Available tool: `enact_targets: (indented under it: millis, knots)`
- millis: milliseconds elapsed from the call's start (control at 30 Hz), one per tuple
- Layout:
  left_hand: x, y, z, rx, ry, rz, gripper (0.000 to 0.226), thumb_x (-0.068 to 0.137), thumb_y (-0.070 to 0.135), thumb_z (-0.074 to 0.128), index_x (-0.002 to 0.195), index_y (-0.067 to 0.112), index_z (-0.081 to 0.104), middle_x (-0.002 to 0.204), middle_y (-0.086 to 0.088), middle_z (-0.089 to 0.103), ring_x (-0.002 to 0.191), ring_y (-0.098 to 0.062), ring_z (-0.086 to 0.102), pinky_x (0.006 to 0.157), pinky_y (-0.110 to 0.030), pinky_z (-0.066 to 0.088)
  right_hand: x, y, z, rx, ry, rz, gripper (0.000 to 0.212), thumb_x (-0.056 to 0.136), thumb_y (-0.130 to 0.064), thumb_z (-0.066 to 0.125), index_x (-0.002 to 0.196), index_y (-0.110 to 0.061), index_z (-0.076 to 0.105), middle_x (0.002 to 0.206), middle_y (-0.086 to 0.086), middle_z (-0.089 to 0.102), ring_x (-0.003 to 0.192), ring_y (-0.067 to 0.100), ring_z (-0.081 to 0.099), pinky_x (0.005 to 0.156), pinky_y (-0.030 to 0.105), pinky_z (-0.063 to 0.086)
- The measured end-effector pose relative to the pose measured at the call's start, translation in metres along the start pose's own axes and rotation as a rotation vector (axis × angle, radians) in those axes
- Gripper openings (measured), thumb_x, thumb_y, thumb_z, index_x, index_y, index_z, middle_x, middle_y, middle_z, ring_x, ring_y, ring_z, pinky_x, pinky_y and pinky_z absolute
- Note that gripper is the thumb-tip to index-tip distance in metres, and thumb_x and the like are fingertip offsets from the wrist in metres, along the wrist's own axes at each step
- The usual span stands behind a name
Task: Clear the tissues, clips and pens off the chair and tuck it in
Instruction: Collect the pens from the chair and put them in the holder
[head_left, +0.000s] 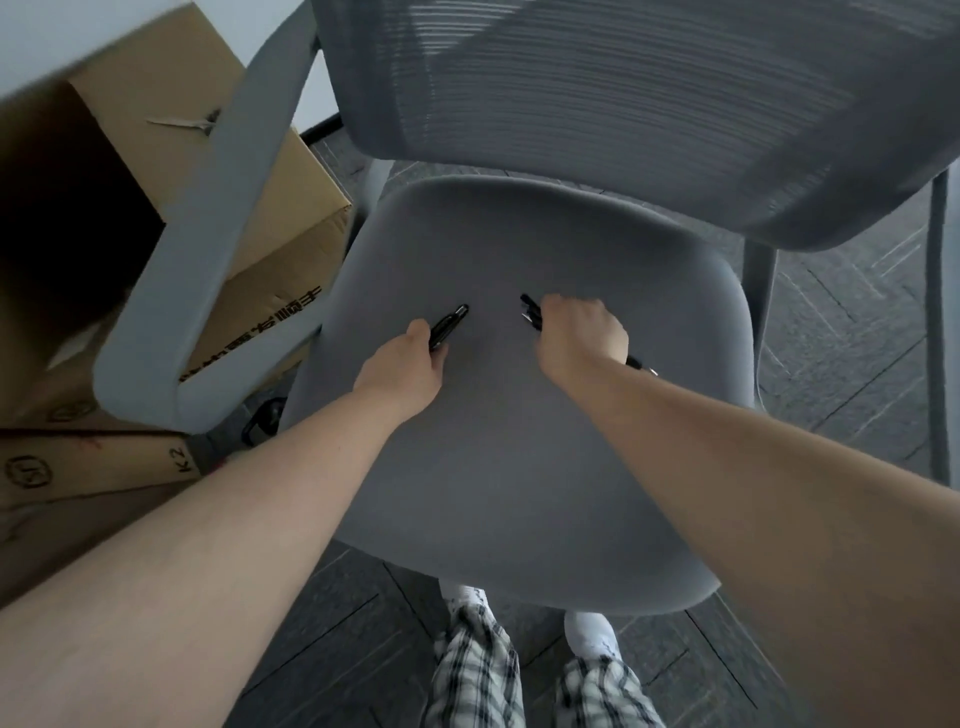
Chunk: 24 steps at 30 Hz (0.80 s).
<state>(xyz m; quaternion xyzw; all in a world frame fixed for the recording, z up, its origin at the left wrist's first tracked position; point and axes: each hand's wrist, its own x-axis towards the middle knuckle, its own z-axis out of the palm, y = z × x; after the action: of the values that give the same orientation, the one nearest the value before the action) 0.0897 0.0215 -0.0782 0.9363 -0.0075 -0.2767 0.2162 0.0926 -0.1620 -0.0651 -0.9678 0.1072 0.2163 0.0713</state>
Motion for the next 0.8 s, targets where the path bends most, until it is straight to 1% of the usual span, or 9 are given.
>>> enact_targets:
  millis: [100, 167, 200, 300, 433, 533, 633, 700, 800]
  knots:
    - [-0.021, 0.007, -0.015, -0.052, 0.020, -0.031, 0.020, 0.100, 0.028, 0.035, 0.091, 0.010, 0.033, 0.069, -0.002, 0.043, 0.063, -0.027, 0.048, 0.055, -0.034, 0.035, -0.017, -0.006, -0.014, -0.003, -0.001, -0.056, 0.027, 0.088, -0.006, 0.055, 0.114, -0.011, 0.055, 0.105, 0.014, 0.063, 0.100, 0.033, 0.056, 0.068, 0.032, 0.038]
    - [-0.040, 0.011, -0.028, -0.095, 0.027, -0.062, 0.016, 0.101, 0.025, 0.034, 0.093, 0.011, 0.033, 0.069, -0.002, 0.042, 0.061, -0.024, 0.046, 0.055, -0.034, 0.035, -0.028, -0.012, -0.026, -0.007, 0.012, -0.118, 0.014, 0.091, -0.016, 0.055, 0.105, -0.012, 0.057, 0.095, 0.009, 0.065, 0.084, 0.031, 0.052, 0.067, 0.032, 0.036]
    - [-0.050, 0.012, -0.034, -0.113, 0.033, -0.078, 0.014, 0.101, 0.024, 0.035, 0.093, 0.011, 0.033, 0.070, -0.002, 0.042, 0.060, -0.023, 0.045, 0.054, -0.034, 0.034, -0.033, -0.015, -0.032, 0.004, 0.013, -0.152, 0.015, 0.094, -0.024, 0.052, 0.101, -0.012, 0.057, 0.090, 0.007, 0.063, 0.080, 0.030, 0.050, 0.067, 0.032, 0.035]
    - [-0.088, 0.014, -0.052, -0.161, 0.092, -0.142, 0.011, 0.100, 0.020, 0.037, 0.094, 0.012, 0.035, 0.073, -0.004, 0.043, 0.061, -0.023, 0.045, 0.053, -0.035, 0.033, -0.056, -0.027, -0.054, 0.069, -0.002, -0.244, 0.023, 0.097, -0.036, 0.047, 0.098, -0.014, 0.055, 0.088, 0.005, 0.059, 0.082, 0.030, 0.054, 0.067, 0.032, 0.036]
    - [-0.155, 0.014, -0.068, -0.285, 0.236, -0.221, 0.005, 0.098, 0.015, 0.040, 0.098, 0.011, 0.038, 0.088, -0.010, 0.048, 0.077, -0.029, 0.048, 0.065, -0.035, 0.037, -0.101, -0.043, -0.083, 0.198, -0.025, -0.356, 0.023, 0.096, -0.036, 0.048, 0.101, -0.014, 0.053, 0.088, 0.004, 0.058, 0.078, 0.028, 0.054, 0.062, 0.031, 0.040]
    - [-0.211, 0.011, -0.077, -0.358, 0.345, -0.304, 0.006, 0.097, 0.015, 0.040, 0.094, 0.011, 0.039, 0.086, -0.010, 0.050, 0.079, -0.031, 0.050, 0.070, -0.041, 0.041, -0.137, -0.057, -0.102, 0.174, -0.031, -0.466, 0.024, 0.096, -0.036, 0.049, 0.102, -0.014, 0.053, 0.087, 0.003, 0.057, 0.077, 0.027, 0.053, 0.062, 0.031, 0.039]
    - [-0.270, 0.004, -0.085, -0.427, 0.433, -0.375, 0.016, 0.098, 0.015, 0.037, 0.083, 0.011, 0.036, 0.068, -0.003, 0.038, 0.066, -0.027, 0.040, 0.061, -0.034, 0.031, -0.175, -0.078, -0.117, 0.163, -0.055, -0.575, 0.025, 0.097, -0.035, 0.049, 0.104, -0.012, 0.054, 0.087, 0.003, 0.056, 0.078, 0.026, 0.052, 0.063, 0.031, 0.041]
    - [-0.311, -0.004, -0.090, -0.472, 0.476, -0.435, 0.013, 0.099, 0.017, 0.037, 0.093, 0.006, 0.040, 0.067, -0.003, 0.039, 0.057, -0.020, 0.039, 0.054, -0.032, 0.031, -0.204, -0.096, -0.126, 0.161, -0.073, -0.661, 0.022, 0.098, -0.035, 0.047, 0.103, -0.014, 0.052, 0.086, 0.002, 0.056, 0.076, 0.024, 0.051, 0.060, 0.031, 0.040]
    - [-0.373, -0.020, -0.096, -0.545, 0.533, -0.529, 0.013, 0.100, 0.019, 0.037, 0.102, 0.007, 0.040, 0.069, -0.003, 0.044, 0.056, -0.015, 0.043, 0.050, -0.028, 0.033, -0.249, -0.130, -0.132, 0.143, -0.103, -0.791, 0.019, 0.098, -0.032, 0.048, 0.105, -0.015, 0.054, 0.084, 0.002, 0.058, 0.076, 0.024, 0.054, 0.059, 0.031, 0.043]
